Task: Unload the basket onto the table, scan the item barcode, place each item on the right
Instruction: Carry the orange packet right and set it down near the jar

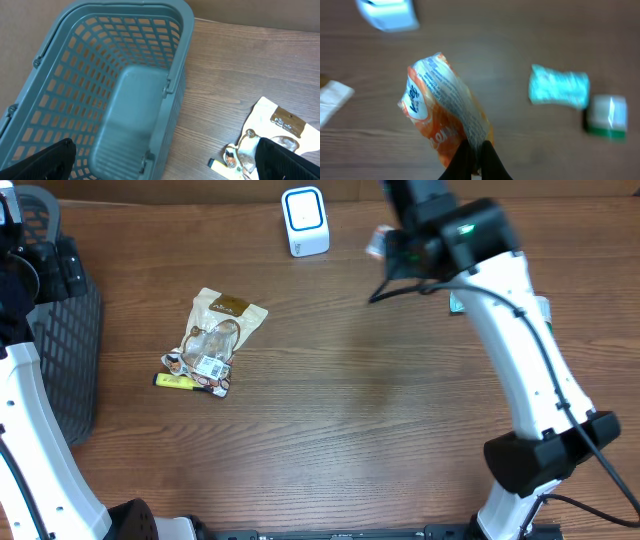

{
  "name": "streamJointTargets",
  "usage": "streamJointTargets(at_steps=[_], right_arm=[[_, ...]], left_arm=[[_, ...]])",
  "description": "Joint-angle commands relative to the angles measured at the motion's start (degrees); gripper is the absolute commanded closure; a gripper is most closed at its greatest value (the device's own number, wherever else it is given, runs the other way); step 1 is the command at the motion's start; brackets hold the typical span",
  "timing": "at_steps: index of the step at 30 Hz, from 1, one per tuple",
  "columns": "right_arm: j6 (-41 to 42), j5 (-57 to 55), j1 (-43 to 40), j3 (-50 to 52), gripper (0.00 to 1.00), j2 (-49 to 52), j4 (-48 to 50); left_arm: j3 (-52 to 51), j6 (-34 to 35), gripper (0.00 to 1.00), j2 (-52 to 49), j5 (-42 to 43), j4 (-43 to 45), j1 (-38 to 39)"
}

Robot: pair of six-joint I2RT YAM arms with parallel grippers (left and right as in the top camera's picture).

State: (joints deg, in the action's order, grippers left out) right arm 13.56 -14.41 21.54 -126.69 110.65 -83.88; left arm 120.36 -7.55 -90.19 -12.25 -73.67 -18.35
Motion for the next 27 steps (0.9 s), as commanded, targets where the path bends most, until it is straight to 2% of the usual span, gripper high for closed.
streamJointTargets(at_steps=[1, 8, 15, 16, 17, 19, 20, 22, 25, 27], right_arm=[[3.6, 2.9, -5.1, 2.3, 0.96, 2.5, -2.2], [4.3, 3.0, -17.4, 13.1, 0.96, 4.3, 1.2], [4.5, 4.0, -24.9, 24.9, 0.96, 4.5, 7.8], [4.5, 4.5, -25.5, 25.2, 0.9, 4.5, 7.8], [4.5, 5.1, -25.9, 25.2, 0.75, 4.5, 7.8], [4.5, 6.9, -26.3, 24.9, 0.35, 4.5, 7.7], [4.4, 8.0, -26.3, 24.6, 0.29, 4.5, 7.5], [4.2, 11.2, -26.3, 24.2, 0.25, 4.5, 7.3], [4.0, 18.2, -25.7, 22.6, 0.24, 4.5, 6.6], [2.5, 27.1, -25.0, 21.3, 0.23, 4.5, 7.2]], left_arm=[[0.3, -0.8, 0.0, -0.5, -0.2, 0.2, 0.7], [0.3, -0.8, 0.0, -0.5, -0.2, 0.2, 0.7], [0.3, -0.8, 0.0, -0.5, -0.1, 0.2, 0.7], [0.3, -0.8, 0.0, -0.5, -0.1, 0.2, 0.7], [0.3, -0.8, 0.0, -0.5, -0.2, 0.2, 0.7], [0.3, -0.8, 0.0, -0.5, -0.1, 0.2, 0.7], [0.3, -0.8, 0.0, -0.5, -0.2, 0.2, 0.7], [0.3, -0.8, 0.0, -0.5, -0.1, 0.2, 0.7], [0.3, -0.8, 0.0, -0.5, -0.1, 0.2, 0.7], [0.3, -0.8, 0.0, -0.5, -0.2, 0.2, 0.7]])
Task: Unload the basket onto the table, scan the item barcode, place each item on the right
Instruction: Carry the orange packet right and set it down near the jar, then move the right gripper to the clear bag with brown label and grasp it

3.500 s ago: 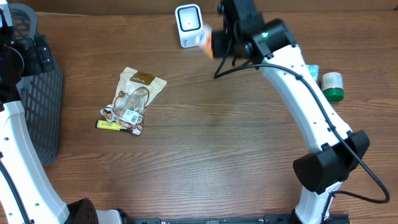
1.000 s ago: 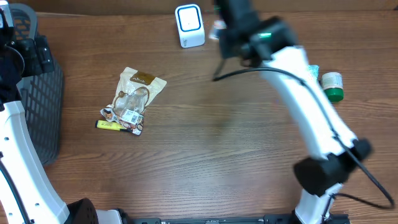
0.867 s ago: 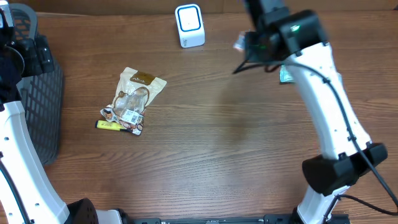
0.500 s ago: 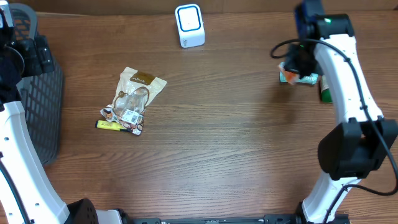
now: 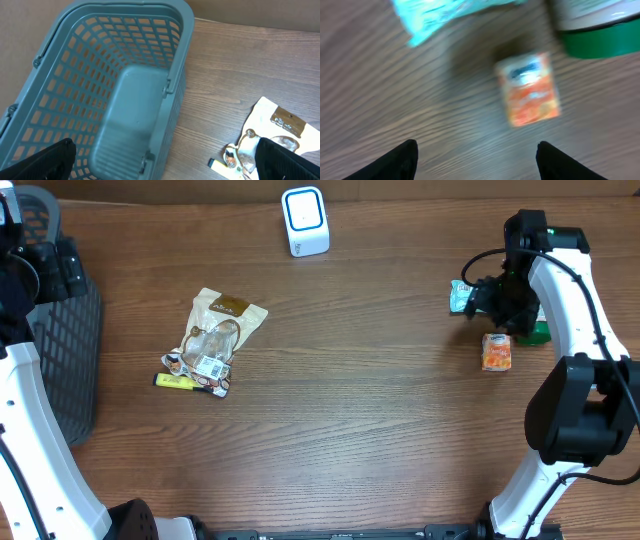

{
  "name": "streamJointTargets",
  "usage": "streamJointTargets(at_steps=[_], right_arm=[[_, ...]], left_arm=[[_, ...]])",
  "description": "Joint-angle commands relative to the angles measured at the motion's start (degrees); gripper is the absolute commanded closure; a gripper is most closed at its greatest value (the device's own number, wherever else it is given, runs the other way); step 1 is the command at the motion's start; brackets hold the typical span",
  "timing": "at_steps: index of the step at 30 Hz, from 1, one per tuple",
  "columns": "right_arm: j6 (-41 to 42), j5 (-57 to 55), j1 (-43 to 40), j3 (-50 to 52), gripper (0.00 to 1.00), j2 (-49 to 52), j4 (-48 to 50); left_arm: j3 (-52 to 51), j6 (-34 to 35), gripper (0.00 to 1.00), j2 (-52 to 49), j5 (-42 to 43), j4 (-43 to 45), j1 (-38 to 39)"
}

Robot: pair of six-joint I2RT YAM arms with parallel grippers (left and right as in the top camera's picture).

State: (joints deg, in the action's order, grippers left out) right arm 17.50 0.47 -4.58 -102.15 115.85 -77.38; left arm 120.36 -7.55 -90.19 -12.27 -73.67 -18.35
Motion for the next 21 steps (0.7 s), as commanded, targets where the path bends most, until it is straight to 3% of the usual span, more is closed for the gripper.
streamJointTargets(at_steps=[1, 3, 7, 15, 21], right_arm=[[-3.2, 17.6, 1.7, -3.7, 0.23, -0.7, 1.6], [-5.8, 27.6, 3.4, -3.8, 0.23, -0.7, 4.5], [-4.3, 35.6, 8.8, -3.8, 0.22, -0.7, 12.6], [8.9, 33.8, 24.6, -0.5, 0.22, 1.0, 34.5], [16.3, 32.2, 33.0, -0.4, 0.22, 8.0, 45.2]], left_arm=[[0.3, -0.8, 0.0, -0.5, -0.1, 0.2, 0.7], [0.3, -0.8, 0.0, -0.5, -0.1, 0.2, 0.7], [0.3, -0.8, 0.0, -0.5, -0.1, 0.2, 0.7], [0.3, -0.8, 0.0, -0.5, -0.1, 0.2, 0.7], [0.3, -0.8, 0.0, -0.5, -0.1, 0.2, 0.7]])
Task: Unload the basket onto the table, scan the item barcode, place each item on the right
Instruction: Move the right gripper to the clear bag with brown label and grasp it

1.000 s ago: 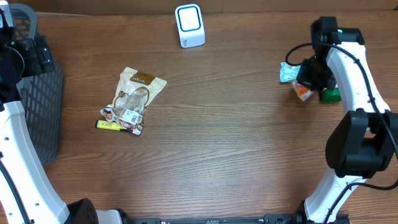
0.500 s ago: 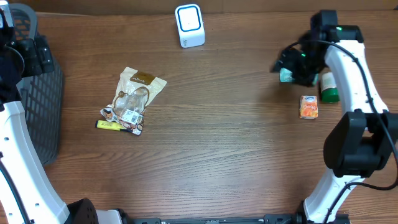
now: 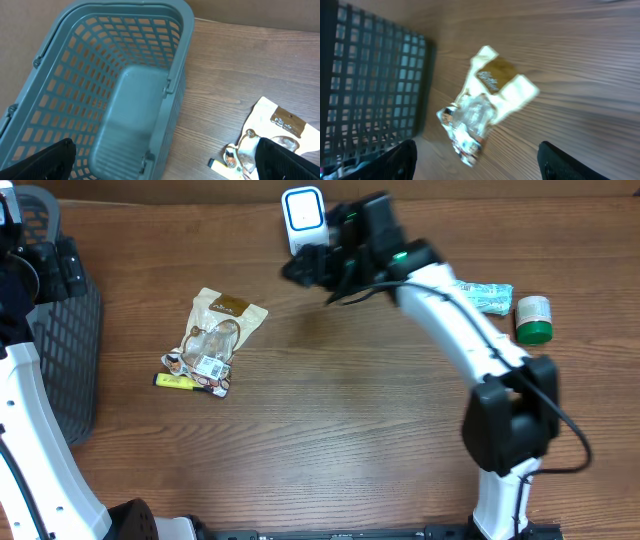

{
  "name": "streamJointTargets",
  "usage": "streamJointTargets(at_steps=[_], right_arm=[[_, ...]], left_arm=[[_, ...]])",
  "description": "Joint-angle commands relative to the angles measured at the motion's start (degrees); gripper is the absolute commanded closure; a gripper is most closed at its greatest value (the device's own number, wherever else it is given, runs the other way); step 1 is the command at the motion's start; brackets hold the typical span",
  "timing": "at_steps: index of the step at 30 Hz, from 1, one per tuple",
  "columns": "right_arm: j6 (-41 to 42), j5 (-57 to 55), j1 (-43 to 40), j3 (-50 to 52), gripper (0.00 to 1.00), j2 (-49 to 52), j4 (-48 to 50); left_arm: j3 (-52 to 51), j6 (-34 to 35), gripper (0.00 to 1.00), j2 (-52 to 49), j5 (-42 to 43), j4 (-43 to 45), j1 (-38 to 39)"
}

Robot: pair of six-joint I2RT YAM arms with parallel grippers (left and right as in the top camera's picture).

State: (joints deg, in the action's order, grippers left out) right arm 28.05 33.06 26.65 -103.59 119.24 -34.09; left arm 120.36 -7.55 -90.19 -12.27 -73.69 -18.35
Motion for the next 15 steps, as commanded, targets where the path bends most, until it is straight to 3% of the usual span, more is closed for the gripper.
streamJointTargets(at_steps=[1, 15], right_arm=[[6.6, -0.4, 2.6, 1.0, 0.22, 5.8, 3.0], [11.1, 1.8, 8.6, 1.0, 0.22, 16.3, 14.2]], left_arm=[[0.3, -0.8, 0.0, -0.5, -0.1, 0.2, 0.7], [0.3, -0.8, 0.0, -0.5, -0.1, 0.2, 0.7]])
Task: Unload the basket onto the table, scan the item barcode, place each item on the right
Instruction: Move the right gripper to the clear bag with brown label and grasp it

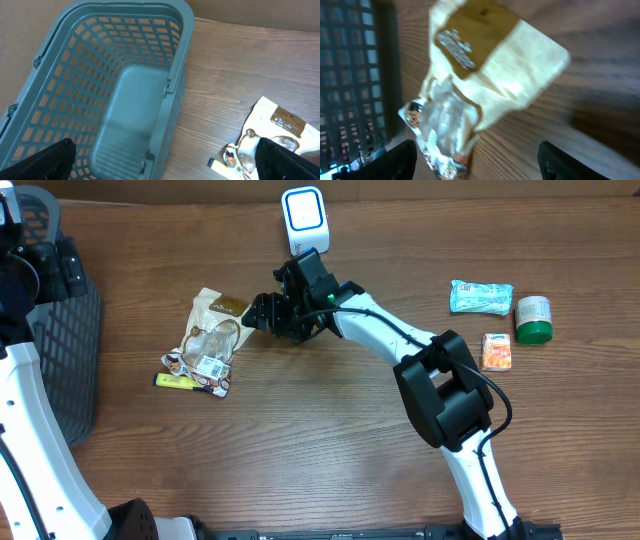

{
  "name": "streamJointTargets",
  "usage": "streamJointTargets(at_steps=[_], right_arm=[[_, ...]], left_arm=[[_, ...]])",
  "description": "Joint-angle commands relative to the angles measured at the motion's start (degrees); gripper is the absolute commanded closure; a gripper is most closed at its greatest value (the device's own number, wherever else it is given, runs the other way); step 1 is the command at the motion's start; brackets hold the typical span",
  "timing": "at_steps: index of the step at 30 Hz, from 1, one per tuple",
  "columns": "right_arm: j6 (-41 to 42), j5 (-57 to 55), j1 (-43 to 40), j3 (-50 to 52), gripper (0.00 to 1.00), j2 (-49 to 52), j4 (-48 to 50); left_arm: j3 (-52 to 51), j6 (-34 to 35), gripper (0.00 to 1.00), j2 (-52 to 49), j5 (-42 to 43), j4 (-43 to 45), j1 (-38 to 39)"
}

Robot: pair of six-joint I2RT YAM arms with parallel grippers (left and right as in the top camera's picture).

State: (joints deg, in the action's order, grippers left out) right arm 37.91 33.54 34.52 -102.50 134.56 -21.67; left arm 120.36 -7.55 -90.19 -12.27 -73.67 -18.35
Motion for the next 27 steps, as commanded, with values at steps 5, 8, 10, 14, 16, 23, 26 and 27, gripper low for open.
streamJointTargets(at_steps=[5, 8, 10, 14, 16, 23, 26, 27], right_arm=[[1.3, 0.3, 2.0, 0.0, 0.22, 3.9, 5.0], [1.4, -0.4, 2.3, 0.0, 0.22, 6.0, 6.2], [2.0, -0.4, 2.3, 0.0, 0.22, 7.4, 6.7], [2.6, -0.4, 2.3, 0.0, 0.22, 10.2, 10.2], [2.6, -0.5, 2.3, 0.0, 0.23, 11.3, 12.4], [2.6, -5.6, 2.3, 0.0, 0.37, 14.2, 19.9], [2.6, -10.4, 2.3, 0.0, 0.61, 14.6, 19.8], [2.2, -11.3, 2.3, 0.0, 0.62, 14.7, 19.5]], left_arm=[[0.3, -0.8, 0.0, -0.5, -0.1, 0.2, 0.7], [0.3, -0.8, 0.0, -0.5, -0.1, 0.2, 0.7], [0.3, -0.8, 0.0, -0.5, -0.1, 0.2, 0.7], [0.3, -0.8, 0.0, -0.5, -0.1, 0.2, 0.7], [0.3, -0.8, 0.0, -0.5, -0.1, 0.2, 0.7], [0.3, -0.8, 0.0, -0.5, -0.1, 0.2, 0.7], [0.3, -0.8, 0.0, -0.5, -0.1, 0.2, 0.7], [0.3, -0.8, 0.0, -0.5, -0.1, 0.2, 0.7]])
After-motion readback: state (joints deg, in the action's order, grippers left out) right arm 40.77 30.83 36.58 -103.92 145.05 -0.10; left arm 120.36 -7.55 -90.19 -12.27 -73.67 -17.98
